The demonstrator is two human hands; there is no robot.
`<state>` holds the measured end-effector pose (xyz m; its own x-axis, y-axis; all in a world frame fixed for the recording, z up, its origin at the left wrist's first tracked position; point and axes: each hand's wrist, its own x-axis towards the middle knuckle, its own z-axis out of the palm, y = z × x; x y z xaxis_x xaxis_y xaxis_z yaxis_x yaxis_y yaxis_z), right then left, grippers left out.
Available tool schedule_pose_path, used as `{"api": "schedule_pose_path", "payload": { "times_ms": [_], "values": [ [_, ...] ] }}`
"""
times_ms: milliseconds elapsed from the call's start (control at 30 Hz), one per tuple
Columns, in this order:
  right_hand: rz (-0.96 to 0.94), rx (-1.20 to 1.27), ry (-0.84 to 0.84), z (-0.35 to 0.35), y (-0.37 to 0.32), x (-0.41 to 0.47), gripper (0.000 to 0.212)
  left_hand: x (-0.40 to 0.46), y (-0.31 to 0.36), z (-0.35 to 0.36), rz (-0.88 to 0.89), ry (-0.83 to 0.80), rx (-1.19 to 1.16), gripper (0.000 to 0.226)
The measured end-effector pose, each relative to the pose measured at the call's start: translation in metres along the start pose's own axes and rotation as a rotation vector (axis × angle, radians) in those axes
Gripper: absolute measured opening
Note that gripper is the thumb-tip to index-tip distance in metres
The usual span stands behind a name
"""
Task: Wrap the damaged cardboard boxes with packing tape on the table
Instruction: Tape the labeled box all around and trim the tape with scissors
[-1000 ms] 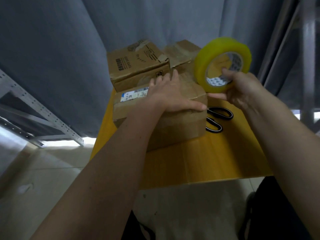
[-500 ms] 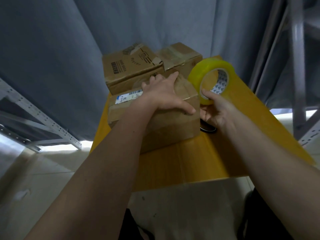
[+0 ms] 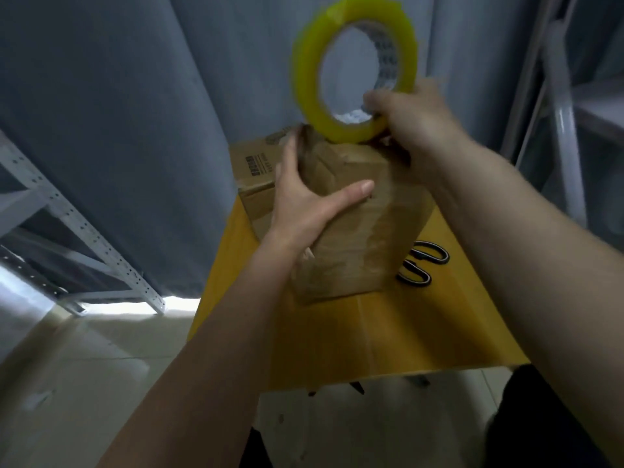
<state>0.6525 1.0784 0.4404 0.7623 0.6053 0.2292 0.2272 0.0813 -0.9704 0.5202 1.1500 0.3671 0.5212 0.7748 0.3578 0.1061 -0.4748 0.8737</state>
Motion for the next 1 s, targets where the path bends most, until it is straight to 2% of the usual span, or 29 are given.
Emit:
{"api": "schedule_pose_path", "payload": {
  "times_ms": [33, 133, 233, 300, 467, 533, 600, 667, 767, 1000],
  "values": [
    [-0.024, -0.065, -0.019, 0.008, 0.002, -0.005, 0.007, -0.008, -0.008, -0.002, -0.021, -0.003, -0.021, 0.124],
    [-0.046, -0.211, -0.017, 0.028, 0.006, -0.015, 0.022, -0.018, -0.019, -0.009, -0.068, -0.023, -0.055, 0.129],
    [-0.079, -0.292, -0.074, 0.043, 0.003, -0.023, 0.009, -0.01, -0.013, -0.025, -0.088, -0.024, -0.083, 0.125],
    [-0.082, -0.327, -0.088, 0.05, 0.003, -0.026, 0.01, -0.007, -0.012, -0.034, -0.097, -0.033, -0.068, 0.116],
    [-0.063, -0.537, -0.123, 0.057, 0.002, -0.033, 0.041, -0.016, -0.021, -0.043, -0.039, -0.105, -0.119, 0.071],
    [-0.058, -0.506, -0.152, 0.057, 0.0, -0.033, 0.037, -0.018, -0.02, -0.044, -0.024, -0.114, -0.11, 0.056],
    [-0.055, -0.452, -0.162, 0.054, -0.001, -0.033, 0.034, -0.019, -0.018, -0.046, -0.009, -0.115, -0.081, 0.052],
    [-0.055, -0.429, -0.135, 0.047, -0.002, -0.032, 0.034, -0.019, -0.018, -0.046, -0.013, -0.102, -0.049, 0.069],
    [-0.045, -0.387, -0.095, 0.037, 0.0, -0.028, 0.032, -0.019, -0.019, -0.045, -0.04, -0.107, 0.046, 0.113],
    [-0.093, -0.423, -0.022, 0.031, 0.0, -0.022, 0.034, -0.02, -0.019, -0.047, -0.06, -0.092, 0.051, 0.127]
  ]
}}
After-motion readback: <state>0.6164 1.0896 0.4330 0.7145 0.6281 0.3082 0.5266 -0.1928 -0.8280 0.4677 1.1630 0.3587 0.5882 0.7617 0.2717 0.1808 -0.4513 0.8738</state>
